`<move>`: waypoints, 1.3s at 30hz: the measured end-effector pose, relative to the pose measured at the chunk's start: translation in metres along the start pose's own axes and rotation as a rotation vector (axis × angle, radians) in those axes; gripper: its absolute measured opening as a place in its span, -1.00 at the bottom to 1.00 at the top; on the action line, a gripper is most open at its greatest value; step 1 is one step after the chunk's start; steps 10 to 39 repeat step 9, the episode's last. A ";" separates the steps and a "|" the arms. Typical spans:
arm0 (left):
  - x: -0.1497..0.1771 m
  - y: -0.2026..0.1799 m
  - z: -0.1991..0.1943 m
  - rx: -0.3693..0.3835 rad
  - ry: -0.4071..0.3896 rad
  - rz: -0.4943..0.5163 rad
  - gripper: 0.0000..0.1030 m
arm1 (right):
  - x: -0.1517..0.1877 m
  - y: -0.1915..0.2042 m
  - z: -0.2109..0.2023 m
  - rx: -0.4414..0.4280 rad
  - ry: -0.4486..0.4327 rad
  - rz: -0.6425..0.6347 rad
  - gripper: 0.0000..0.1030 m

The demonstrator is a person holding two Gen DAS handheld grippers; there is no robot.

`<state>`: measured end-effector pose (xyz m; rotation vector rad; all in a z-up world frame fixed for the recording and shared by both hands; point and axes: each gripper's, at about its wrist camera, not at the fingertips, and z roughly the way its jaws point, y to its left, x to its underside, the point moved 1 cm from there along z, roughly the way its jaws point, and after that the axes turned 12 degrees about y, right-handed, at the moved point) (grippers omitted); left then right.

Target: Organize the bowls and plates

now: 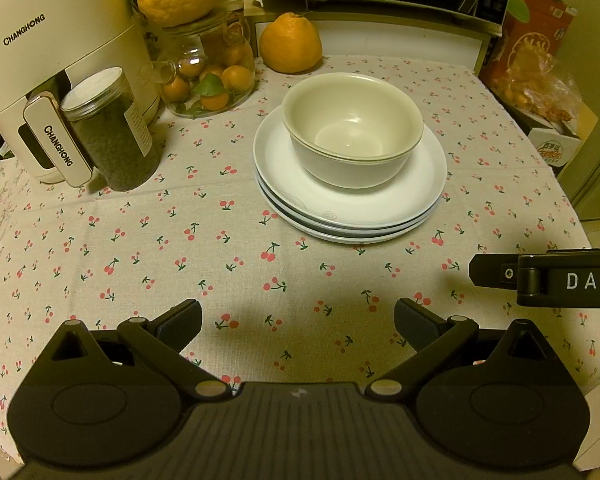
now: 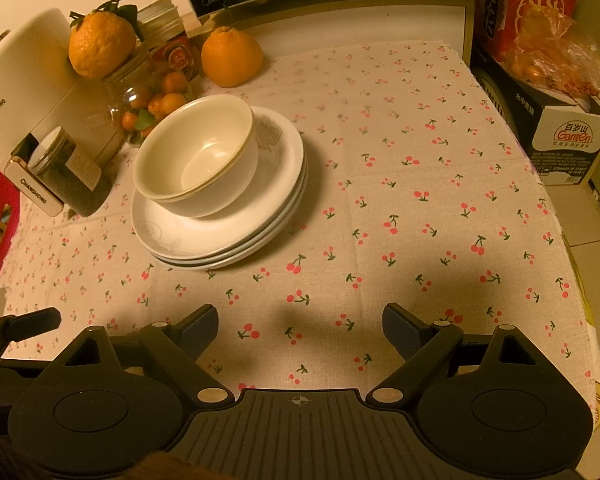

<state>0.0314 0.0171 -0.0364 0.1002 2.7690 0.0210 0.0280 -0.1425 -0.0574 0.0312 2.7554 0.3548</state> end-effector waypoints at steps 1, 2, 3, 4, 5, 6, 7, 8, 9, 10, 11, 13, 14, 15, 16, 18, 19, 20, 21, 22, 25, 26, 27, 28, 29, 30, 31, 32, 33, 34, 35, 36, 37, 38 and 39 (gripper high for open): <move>0.000 0.000 0.000 0.001 0.000 0.000 0.99 | 0.000 0.000 0.000 0.000 0.000 0.000 0.77; 0.000 0.000 0.000 0.000 0.000 0.001 0.99 | 0.000 0.000 0.000 0.000 0.000 0.000 0.77; 0.000 0.000 0.000 0.000 -0.001 0.002 0.99 | 0.000 0.000 0.000 0.001 0.000 0.000 0.77; 0.000 0.000 0.000 0.000 -0.002 0.005 0.99 | 0.000 0.000 0.000 0.000 0.001 0.000 0.77; 0.000 0.000 0.000 0.001 -0.002 0.006 0.99 | 0.000 0.000 0.000 0.000 0.001 0.000 0.77; 0.001 0.000 0.000 0.002 -0.002 0.007 0.99 | 0.001 0.000 0.000 -0.001 0.001 0.000 0.77; 0.000 0.001 0.001 0.003 0.001 0.010 0.99 | 0.002 0.000 0.001 -0.002 0.001 0.003 0.77; -0.001 0.001 0.002 0.005 0.007 0.012 0.99 | 0.002 -0.001 0.001 -0.002 0.000 0.008 0.77; -0.001 0.001 0.003 0.009 0.015 0.014 0.99 | 0.002 -0.002 0.001 -0.002 -0.002 0.017 0.77; -0.001 0.001 0.003 0.009 0.015 0.014 0.99 | 0.002 -0.002 0.001 -0.002 -0.002 0.017 0.77; -0.001 0.001 0.003 0.009 0.015 0.014 0.99 | 0.002 -0.002 0.001 -0.002 -0.002 0.017 0.77; -0.001 0.001 0.003 0.009 0.015 0.014 0.99 | 0.002 -0.002 0.001 -0.002 -0.002 0.017 0.77; -0.001 0.001 0.003 0.009 0.015 0.014 0.99 | 0.002 -0.002 0.001 -0.002 -0.002 0.017 0.77; -0.001 0.001 0.003 0.009 0.015 0.014 0.99 | 0.002 -0.002 0.001 -0.002 -0.002 0.017 0.77; -0.001 0.001 0.003 0.009 0.015 0.014 0.99 | 0.002 -0.002 0.001 -0.002 -0.002 0.017 0.77; -0.001 0.001 0.003 0.009 0.015 0.014 0.99 | 0.002 -0.002 0.001 -0.002 -0.002 0.017 0.77; -0.001 0.001 0.003 0.009 0.015 0.014 0.99 | 0.002 -0.002 0.001 -0.002 -0.002 0.017 0.77; -0.001 0.001 0.003 0.009 0.015 0.014 0.99 | 0.002 -0.002 0.001 -0.002 -0.002 0.017 0.77; -0.001 0.001 0.003 0.009 0.015 0.014 0.99 | 0.002 -0.002 0.001 -0.002 -0.002 0.017 0.77; -0.001 0.001 0.003 0.009 0.015 0.014 0.99 | 0.002 -0.002 0.001 -0.002 -0.002 0.017 0.77; -0.001 0.001 0.003 0.009 0.015 0.014 0.99 | 0.002 -0.002 0.001 -0.002 -0.002 0.017 0.77; -0.001 0.001 0.003 0.009 0.015 0.014 0.99 | 0.002 -0.002 0.001 -0.002 -0.002 0.017 0.77; -0.001 0.001 0.003 0.009 0.015 0.014 0.99 | 0.002 -0.002 0.001 -0.002 -0.002 0.017 0.77; -0.001 0.001 0.003 0.009 0.015 0.014 0.99 | 0.002 -0.002 0.001 -0.002 -0.002 0.017 0.77; -0.001 0.001 0.003 0.009 0.015 0.014 0.99 | 0.002 -0.002 0.001 -0.002 -0.002 0.017 0.77; -0.001 0.001 0.003 0.009 0.015 0.014 0.99 | 0.002 -0.002 0.001 -0.002 -0.002 0.017 0.77; -0.001 0.001 0.003 0.009 0.015 0.014 0.99 | 0.002 -0.002 0.001 -0.002 -0.002 0.017 0.77; -0.001 0.001 0.003 0.009 0.015 0.014 0.99 | 0.002 -0.002 0.001 -0.002 -0.002 0.017 0.77; -0.001 0.001 0.003 0.009 0.015 0.014 0.99 | 0.002 -0.002 0.001 -0.002 -0.002 0.017 0.77; -0.001 0.001 0.003 0.009 0.015 0.014 0.99 | 0.002 -0.002 0.001 -0.002 -0.002 0.017 0.77; -0.001 0.001 0.003 0.009 0.015 0.014 0.99 | 0.002 -0.002 0.001 -0.002 -0.002 0.017 0.77; -0.001 0.001 0.003 0.009 0.015 0.014 0.99 | 0.002 -0.002 0.001 -0.002 -0.002 0.017 0.77; -0.001 0.001 0.003 0.009 0.015 0.014 0.99 | 0.002 -0.002 0.001 -0.002 -0.002 0.017 0.77; -0.001 0.001 0.003 0.009 0.015 0.014 0.99 | 0.002 -0.002 0.001 -0.002 -0.002 0.017 0.77; -0.001 0.001 0.003 0.009 0.015 0.014 0.99 | 0.002 -0.002 0.001 -0.002 -0.002 0.017 0.77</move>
